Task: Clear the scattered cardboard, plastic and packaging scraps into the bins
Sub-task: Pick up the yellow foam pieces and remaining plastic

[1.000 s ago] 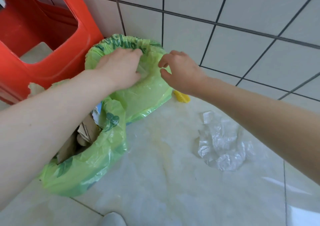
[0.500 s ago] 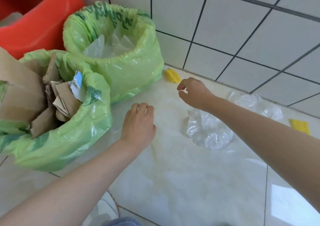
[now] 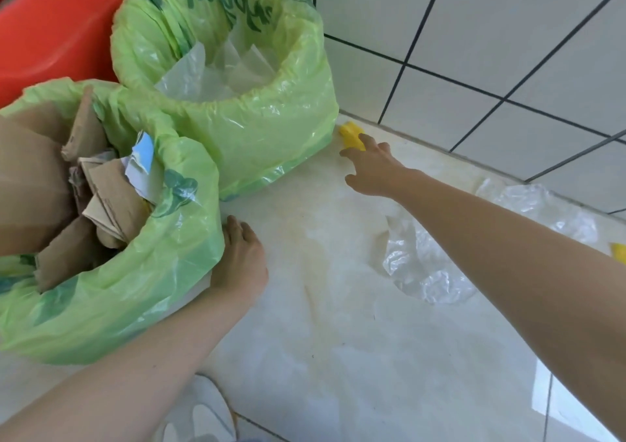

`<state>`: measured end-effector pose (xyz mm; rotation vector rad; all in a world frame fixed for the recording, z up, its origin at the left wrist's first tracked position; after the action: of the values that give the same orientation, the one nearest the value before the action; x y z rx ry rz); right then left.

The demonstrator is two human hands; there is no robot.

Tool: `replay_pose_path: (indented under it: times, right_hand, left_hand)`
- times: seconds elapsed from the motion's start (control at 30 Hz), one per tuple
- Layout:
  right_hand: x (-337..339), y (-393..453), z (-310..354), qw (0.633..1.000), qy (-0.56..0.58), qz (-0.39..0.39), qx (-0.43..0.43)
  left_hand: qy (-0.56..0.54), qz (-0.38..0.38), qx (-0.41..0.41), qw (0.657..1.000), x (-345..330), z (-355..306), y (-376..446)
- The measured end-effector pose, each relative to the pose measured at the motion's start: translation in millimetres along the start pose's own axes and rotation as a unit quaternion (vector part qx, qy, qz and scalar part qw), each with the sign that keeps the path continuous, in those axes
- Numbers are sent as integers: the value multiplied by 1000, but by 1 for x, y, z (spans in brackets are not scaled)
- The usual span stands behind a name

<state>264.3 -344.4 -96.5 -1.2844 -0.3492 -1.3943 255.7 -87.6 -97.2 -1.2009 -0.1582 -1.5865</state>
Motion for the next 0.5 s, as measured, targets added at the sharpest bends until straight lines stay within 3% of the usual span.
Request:
replay_pose_path:
  times: [0.1, 0.3, 0.5]
  right_hand:
    - [-6, 7, -3, 1000, 1, 8, -10]
    - [-4, 1, 3, 999, 5, -32, 19]
    - [6, -27, 5, 991, 63, -106, 51]
  left_hand:
    - [-4, -44, -18, 999, 1, -2, 1]
    - [-122, -100, -121, 980, 10, -28, -11]
    - [-259, -216, -161, 928, 34, -51, -22]
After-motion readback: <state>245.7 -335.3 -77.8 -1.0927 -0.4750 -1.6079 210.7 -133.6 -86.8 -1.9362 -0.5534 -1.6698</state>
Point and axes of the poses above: each hand's wrist, its own y-axis towards the middle knuckle, its own x-axis out of the back of the hand, z = x × y, the point moved 6 cm from there along y, towards the middle knuckle, and after that the axes turned 14 degrees about y, right-handed, at the moved point
